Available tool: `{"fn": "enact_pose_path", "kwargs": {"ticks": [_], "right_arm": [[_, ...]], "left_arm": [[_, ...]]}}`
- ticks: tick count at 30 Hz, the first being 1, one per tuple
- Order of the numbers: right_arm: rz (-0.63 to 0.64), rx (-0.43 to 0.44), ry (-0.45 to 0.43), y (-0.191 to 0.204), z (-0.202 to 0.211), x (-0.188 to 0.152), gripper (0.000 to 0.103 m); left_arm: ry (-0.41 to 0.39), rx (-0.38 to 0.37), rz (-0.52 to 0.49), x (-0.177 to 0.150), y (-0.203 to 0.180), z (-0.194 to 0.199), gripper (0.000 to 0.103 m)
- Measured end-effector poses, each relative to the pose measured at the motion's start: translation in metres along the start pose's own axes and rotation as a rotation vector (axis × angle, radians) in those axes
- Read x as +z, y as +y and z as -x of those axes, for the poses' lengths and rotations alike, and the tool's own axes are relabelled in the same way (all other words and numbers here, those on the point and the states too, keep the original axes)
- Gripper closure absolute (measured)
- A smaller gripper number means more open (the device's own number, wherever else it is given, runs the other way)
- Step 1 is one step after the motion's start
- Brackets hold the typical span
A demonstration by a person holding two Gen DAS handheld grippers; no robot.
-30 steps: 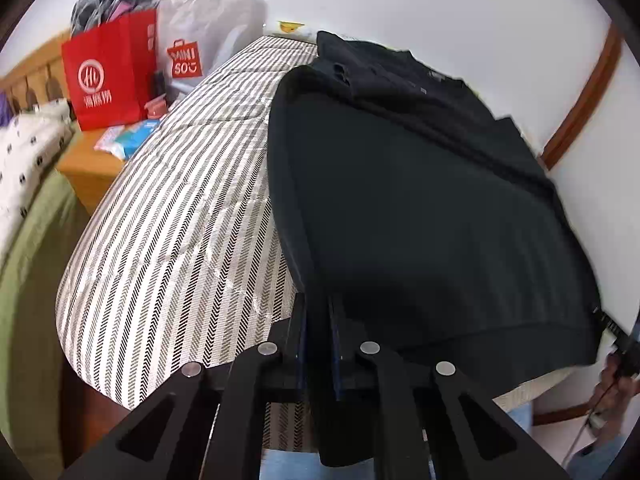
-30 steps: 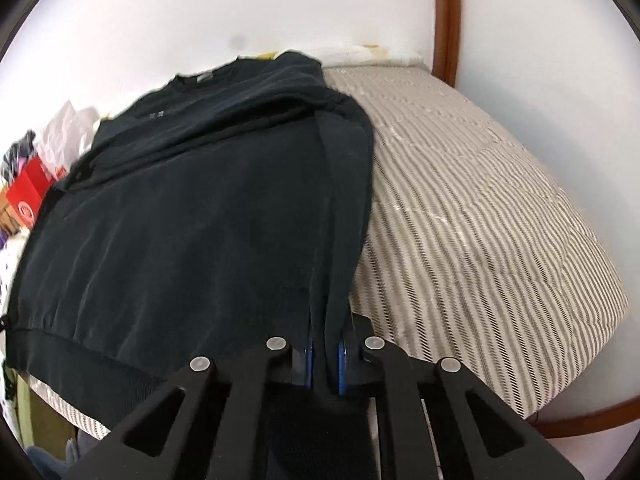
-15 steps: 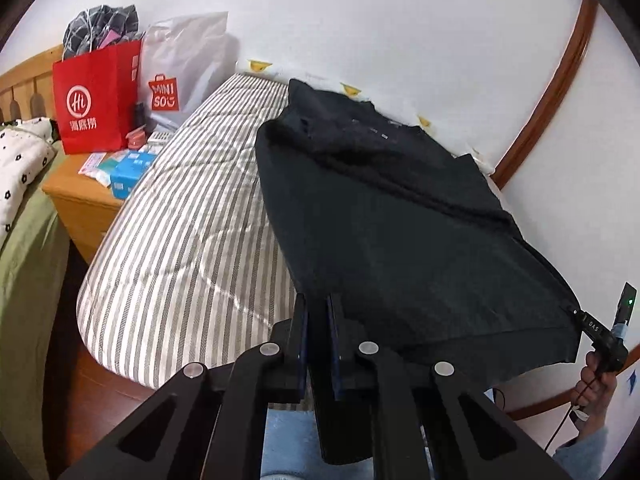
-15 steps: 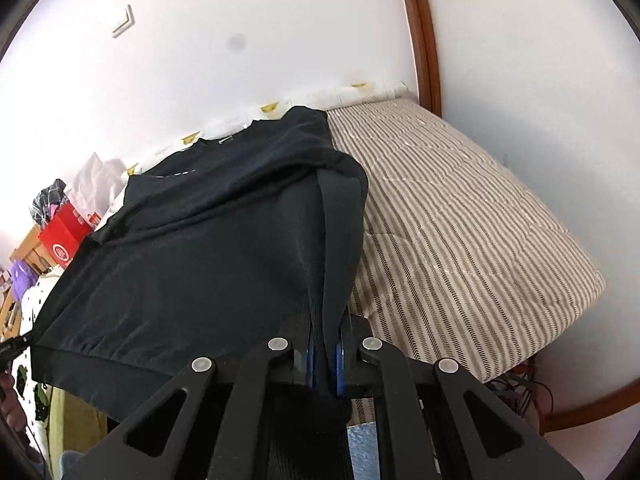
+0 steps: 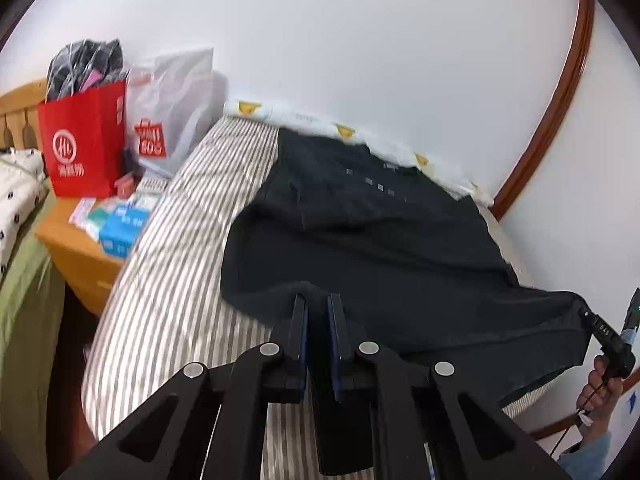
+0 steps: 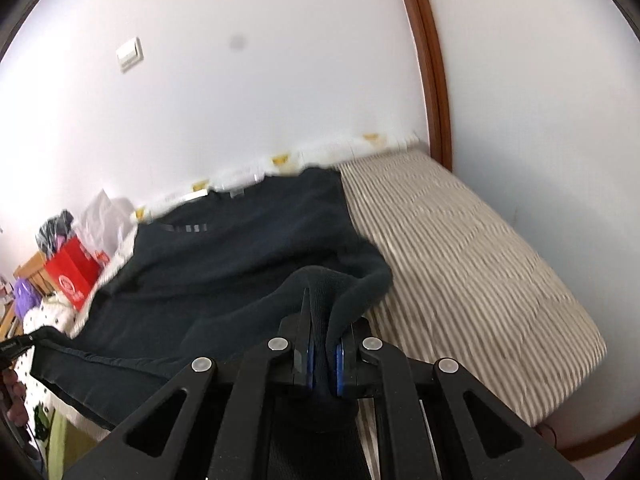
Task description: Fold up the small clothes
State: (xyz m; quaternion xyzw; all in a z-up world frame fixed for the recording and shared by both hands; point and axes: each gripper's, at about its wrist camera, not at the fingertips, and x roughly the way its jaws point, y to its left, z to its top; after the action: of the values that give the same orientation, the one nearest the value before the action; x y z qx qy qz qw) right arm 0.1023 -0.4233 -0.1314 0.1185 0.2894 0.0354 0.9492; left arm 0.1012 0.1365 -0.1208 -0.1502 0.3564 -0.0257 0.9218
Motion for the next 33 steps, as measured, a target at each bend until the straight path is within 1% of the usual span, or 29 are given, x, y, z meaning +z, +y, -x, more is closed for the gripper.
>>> {"fn": "enact_pose_path", "kwargs": {"ticks": [3,5,8,12,16,18,21,26,29,33], "right_arm": [[0.006,-0.004,-0.021,0.009,-0.016,0.023,0.096],[0.004,0.003,-0.032,0.013,-0.03,0.04,0.096],[-0.002,0.002,-0.035,0.016,-0.054,0.063,0.096],[-0.001,-0.004,-0.017,0.02,-0.09,0.089,0.096],[0.02,-0.045,-0.001,0.023,-0.126,0.102,0.096],[0.021,-0.055,0.012,0.024,-0.145,0.106,0.096],[0.027,-0.064,0.039,0.024,-0.176,0.11,0.096],[0.038,-0.079,0.09,0.022,-0.216,0.105,0.096],[0.038,-0.091,0.13,0.021,-0.24,0.101,0.096],[0.058,-0.145,0.173,0.024,-0.262,0.093,0.095]], "left_arm": [[-0.02,0.007,-0.01,0.02,-0.005,-0.01,0.094],[-0.031,0.012,0.003,0.039,-0.006,-0.02,0.094],[-0.046,0.014,0.039,0.066,-0.007,-0.038,0.094],[-0.081,0.052,0.033,0.099,-0.015,-0.067,0.094],[-0.089,0.078,0.022,0.119,-0.022,-0.098,0.094],[-0.079,0.101,0.02,0.127,-0.022,-0.118,0.094],[-0.06,0.125,0.021,0.132,-0.019,-0.142,0.094],[-0.018,0.203,-0.011,0.129,-0.018,-0.181,0.094],[0.022,0.209,0.005,0.126,-0.012,-0.2,0.094],[0.074,0.209,0.013,0.124,-0.007,-0.216,0.093]]}}
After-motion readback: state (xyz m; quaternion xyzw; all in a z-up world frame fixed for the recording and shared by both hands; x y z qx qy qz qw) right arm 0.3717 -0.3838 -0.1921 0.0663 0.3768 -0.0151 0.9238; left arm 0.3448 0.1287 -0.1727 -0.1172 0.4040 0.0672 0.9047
